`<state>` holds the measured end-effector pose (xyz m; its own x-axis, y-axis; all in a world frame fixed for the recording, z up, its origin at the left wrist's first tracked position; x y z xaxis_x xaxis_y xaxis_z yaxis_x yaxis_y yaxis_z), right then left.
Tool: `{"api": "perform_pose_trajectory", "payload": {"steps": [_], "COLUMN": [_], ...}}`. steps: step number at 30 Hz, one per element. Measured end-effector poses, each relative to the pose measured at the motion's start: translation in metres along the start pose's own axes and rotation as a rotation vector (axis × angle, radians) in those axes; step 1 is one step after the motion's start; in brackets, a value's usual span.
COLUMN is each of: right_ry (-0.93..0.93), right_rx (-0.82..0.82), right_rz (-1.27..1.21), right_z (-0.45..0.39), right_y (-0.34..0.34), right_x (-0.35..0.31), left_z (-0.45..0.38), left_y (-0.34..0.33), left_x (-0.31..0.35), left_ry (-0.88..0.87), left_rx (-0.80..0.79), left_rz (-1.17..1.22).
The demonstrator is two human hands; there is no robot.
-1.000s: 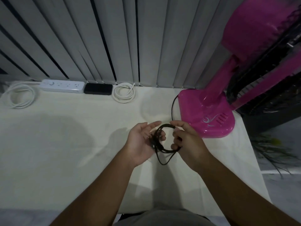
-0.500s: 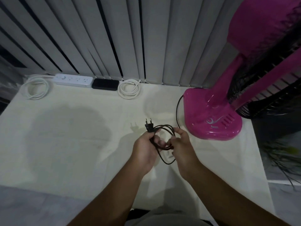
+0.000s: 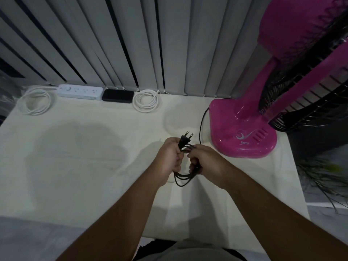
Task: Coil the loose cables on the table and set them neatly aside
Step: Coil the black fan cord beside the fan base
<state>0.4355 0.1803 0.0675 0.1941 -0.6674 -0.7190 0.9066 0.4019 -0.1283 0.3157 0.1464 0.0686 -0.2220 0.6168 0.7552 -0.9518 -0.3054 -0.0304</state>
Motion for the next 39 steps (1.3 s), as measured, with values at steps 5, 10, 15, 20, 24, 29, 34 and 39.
{"api": "perform_pose_trajectory", "payload": {"steps": [5, 10, 15, 20, 24, 29, 34, 39], "right_ry": [-0.065, -0.092, -0.132, -0.049, 0.04, 0.067, 0.001, -0.033], "right_rx": [0.258, 0.329, 0.369, 0.246, 0.134, 0.185, 0.221, 0.177], "right_rz": [-0.279, -0.423, -0.223, -0.425, -0.585, -0.432, -0.358, -0.415], "right_z": [-0.006, -0.01, -0.014, -0.017, -0.021, -0.025, -0.03, -0.028], "right_y": [0.006, 0.007, 0.007, 0.008, 0.009, 0.007, 0.005, 0.004], "right_x": [0.008, 0.026, 0.029, 0.028, 0.021, 0.017, 0.014, 0.017], "left_z": [-0.002, -0.003, -0.015, -0.025, -0.025, -0.025, -0.028, -0.036], "left_y": [-0.001, 0.003, 0.002, 0.001, 0.002, 0.002, 0.004, 0.016], "left_x": [-0.011, -0.038, -0.032, -0.021, -0.019, -0.012, -0.007, -0.002], "left_ry": [-0.053, 0.047, 0.024, -0.097, -0.244, -0.295, -0.254, -0.15], "left_rx": [-0.067, -0.061, 0.024, 0.039, 0.019, 0.079, 0.175, 0.229], "left_rz": [-0.014, 0.071, 0.269, -0.009, -0.027, 0.093, 0.242, 0.341]}}
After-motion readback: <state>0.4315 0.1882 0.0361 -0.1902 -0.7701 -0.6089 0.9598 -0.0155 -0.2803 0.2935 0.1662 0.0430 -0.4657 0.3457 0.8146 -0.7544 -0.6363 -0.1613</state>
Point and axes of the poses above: each hand's wrist, its own z-axis away from the middle knuckle, its own y-axis out of the back of the hand, x = y × z, the point moved 5 cm from there along -z, towards the middle knuckle, and after that the axes turned 5 degrees about -z, right-handed, at the moved point
